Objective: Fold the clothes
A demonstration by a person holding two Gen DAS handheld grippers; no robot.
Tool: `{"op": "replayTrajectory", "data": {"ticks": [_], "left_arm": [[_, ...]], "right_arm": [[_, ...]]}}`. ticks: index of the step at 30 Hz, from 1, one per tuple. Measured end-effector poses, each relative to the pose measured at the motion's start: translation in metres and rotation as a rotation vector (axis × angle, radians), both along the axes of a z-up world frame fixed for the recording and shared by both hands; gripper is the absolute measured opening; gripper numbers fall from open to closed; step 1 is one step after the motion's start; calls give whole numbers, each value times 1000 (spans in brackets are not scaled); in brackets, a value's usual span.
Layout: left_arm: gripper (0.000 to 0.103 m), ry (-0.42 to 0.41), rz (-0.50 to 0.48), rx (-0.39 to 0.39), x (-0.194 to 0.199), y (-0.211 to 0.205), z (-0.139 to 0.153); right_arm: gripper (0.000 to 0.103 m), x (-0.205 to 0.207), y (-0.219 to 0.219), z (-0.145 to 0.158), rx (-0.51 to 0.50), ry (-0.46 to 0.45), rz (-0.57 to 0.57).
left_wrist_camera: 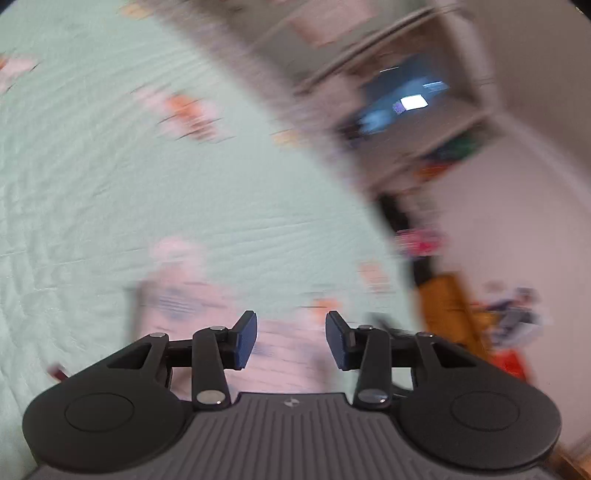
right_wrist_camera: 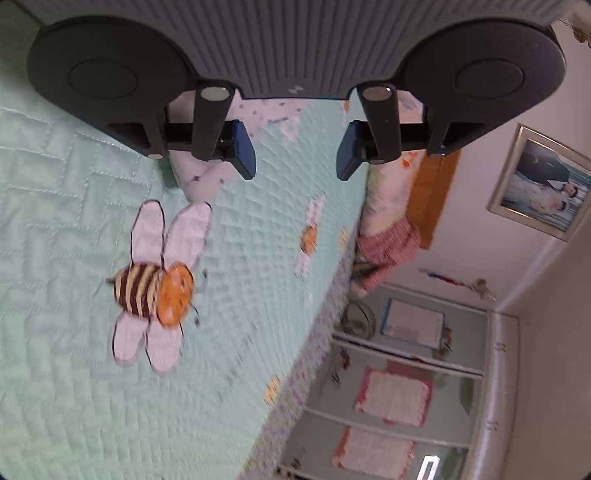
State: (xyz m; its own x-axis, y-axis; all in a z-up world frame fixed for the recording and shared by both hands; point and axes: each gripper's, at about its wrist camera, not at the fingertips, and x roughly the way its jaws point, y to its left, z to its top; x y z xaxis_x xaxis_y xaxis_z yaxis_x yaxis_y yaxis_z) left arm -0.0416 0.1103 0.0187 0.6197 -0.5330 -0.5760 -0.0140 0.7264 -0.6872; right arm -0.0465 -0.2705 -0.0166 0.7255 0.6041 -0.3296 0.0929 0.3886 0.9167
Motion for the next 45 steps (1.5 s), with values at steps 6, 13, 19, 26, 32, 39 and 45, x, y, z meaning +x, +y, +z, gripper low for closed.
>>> {"op": "replayTrajectory", "data": {"ticks": [6,13,19,26,32,39,45], "left_arm": [[36,52,15,-46,12,13,-7],[50,-3,-188,-83,-55,14,19],[48,-6,-254,115,-109,5,-12],[53,-86,-257,165,-120,-8,22],[61,36,-260,316,-123,-24,-1],[63,68,-266,378,-126,-34,3],[63,114,-248,569,-139,-49,26]], "right_arm": [[51,9,-6,-15,-8,52,15],[60,-59,-9,30,6,-90,187],[18,-109,-2,-3,-180,49,306],[14,-125,5,43,-238,-56,314],[6,-132,20,9,-314,70,353],[43,-142,20,29,-423,28,369],[53,-141,47,53,-625,64,374]]}}
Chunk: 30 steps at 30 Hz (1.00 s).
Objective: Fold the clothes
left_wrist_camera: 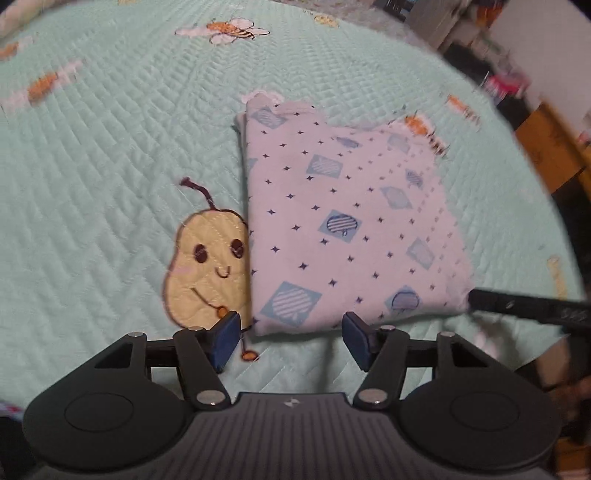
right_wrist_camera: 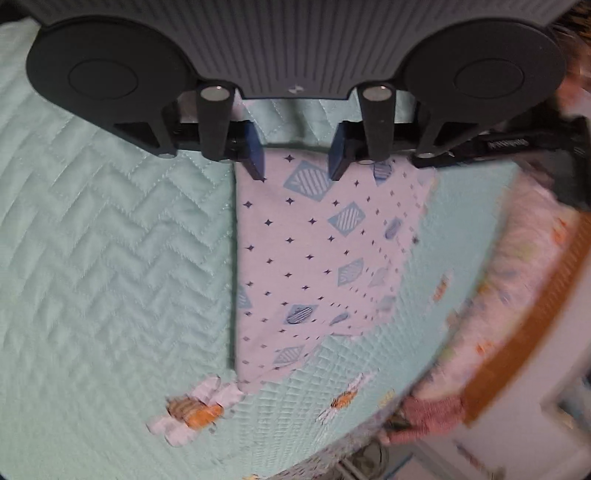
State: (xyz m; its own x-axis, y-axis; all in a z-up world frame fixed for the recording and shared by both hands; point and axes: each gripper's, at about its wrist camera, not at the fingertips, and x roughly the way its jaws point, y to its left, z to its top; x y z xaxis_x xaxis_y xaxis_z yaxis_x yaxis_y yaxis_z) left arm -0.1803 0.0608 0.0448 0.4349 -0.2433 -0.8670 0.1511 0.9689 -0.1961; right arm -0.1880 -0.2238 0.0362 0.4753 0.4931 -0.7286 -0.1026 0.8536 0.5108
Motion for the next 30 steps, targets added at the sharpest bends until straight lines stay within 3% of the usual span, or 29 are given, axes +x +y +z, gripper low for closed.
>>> {"op": "replayTrajectory", "data": {"ticks": [1,2,4,8,12,21,30], "left_arm": [[64,-8,-2,34,-2,-3,6],[64,-17,2,46,-4,-5,13],[65,-34,16,45,-8,-5,26],[66,-70,46,15,-10,-6,50],[66,-76,59,46,-3,-16,68],[66,-103,79,123,11,-34,92],[67,-117,108,161,16,-41,98]], "right_arm": [[63,-1,8,8,-56,-10,8],[66,-2,16,17,-109,-24,13],[71,-4,25,32,-176,-59,8],[73,-4,36,60,-203,-110,27],[87,1,55,82,-304,-127,15],[88,15,62,103,-296,-73,-59],[88,18,71,107,-329,-54,-66]]}}
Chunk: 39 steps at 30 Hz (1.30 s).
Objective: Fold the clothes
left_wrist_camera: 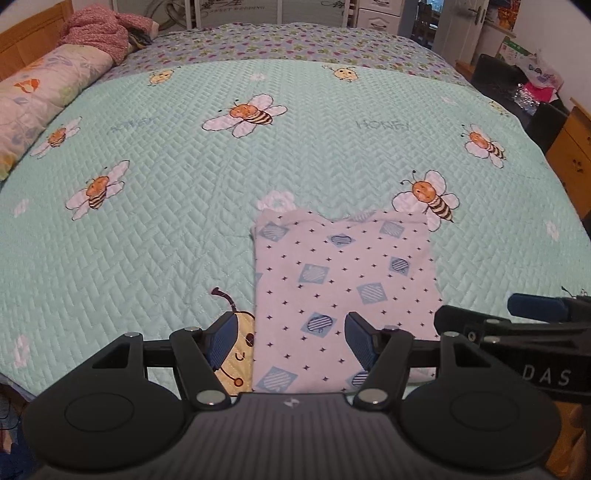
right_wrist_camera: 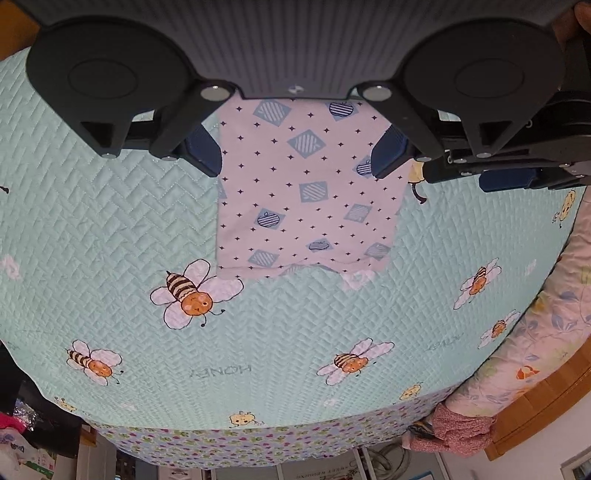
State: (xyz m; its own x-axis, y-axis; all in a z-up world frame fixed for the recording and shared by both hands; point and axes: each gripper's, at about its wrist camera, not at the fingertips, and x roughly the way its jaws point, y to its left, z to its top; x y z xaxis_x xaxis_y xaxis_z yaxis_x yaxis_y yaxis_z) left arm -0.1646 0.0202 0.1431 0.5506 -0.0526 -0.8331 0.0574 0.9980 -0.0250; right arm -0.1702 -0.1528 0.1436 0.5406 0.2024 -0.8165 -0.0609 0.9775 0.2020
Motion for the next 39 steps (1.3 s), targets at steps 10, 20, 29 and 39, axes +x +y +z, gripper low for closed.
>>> {"op": "replayTrajectory", "data": {"ticks": [10,20,29,39], "left_arm": [[67,-2,19,48,4,1,-1],[67,20,22,87,7,-1,-7],[67,30,24,112,8,-2,-12],[66,47,25,133,9,-3,-19]], "right_arm": [[88,3,8,-2,-41,1,10],[88,3,14,-7,-87,8,16],[88,6,17,-13,-105,28,26],[88,8,20,-20,-108,53,33]]}}
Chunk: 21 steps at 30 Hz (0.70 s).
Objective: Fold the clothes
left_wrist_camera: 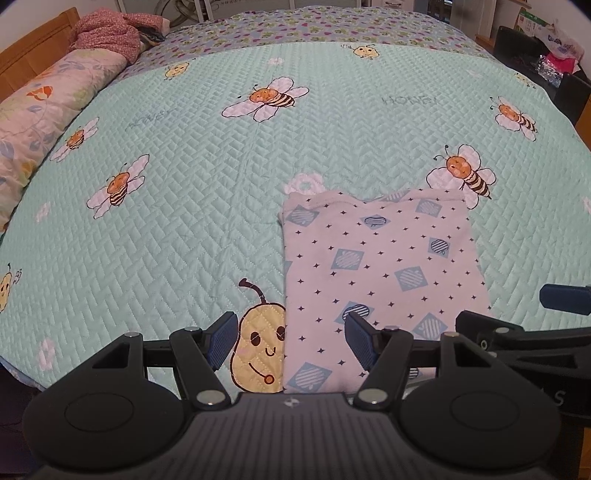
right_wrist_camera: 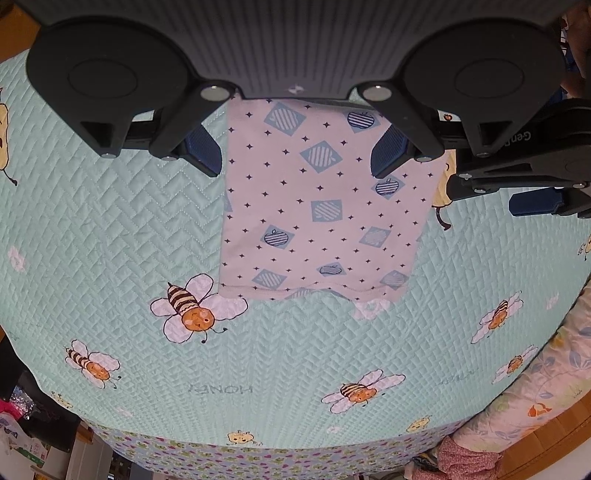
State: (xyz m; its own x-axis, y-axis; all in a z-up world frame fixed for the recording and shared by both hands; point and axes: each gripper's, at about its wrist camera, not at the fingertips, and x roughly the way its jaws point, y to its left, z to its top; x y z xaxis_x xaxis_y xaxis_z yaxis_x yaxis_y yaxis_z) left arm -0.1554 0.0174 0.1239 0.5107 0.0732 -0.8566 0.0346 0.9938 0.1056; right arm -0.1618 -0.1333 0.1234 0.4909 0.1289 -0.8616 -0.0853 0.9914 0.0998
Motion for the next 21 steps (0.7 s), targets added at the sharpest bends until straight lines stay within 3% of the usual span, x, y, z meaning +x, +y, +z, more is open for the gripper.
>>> {"op": "replayTrajectory", "data": {"ticks": [21], "left_arm": [[66,32,6,-12,4,1,-13]], "right_arm": [[88,3,1,-12,5,34,4]]}}
